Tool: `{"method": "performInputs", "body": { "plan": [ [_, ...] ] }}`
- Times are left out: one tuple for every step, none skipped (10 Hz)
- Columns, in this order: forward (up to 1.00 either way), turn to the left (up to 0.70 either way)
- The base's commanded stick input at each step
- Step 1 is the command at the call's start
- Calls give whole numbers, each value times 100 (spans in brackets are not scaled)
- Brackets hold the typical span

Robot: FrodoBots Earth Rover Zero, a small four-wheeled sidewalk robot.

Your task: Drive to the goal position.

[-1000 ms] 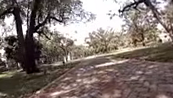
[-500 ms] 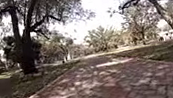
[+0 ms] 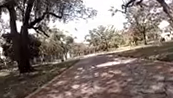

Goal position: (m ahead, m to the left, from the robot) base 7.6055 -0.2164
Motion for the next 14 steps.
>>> {"method": "performInputs", "body": {
  "plan": [
    [70,-35],
    [70,-10],
    [70,-10],
    [70,0],
    [70,0],
    [70,0],
    [70,0],
    [70,0],
    [70,0],
    [70,0],
    [70,0],
    [70,0],
    [70,0],
    [70,0]
  ]
}}
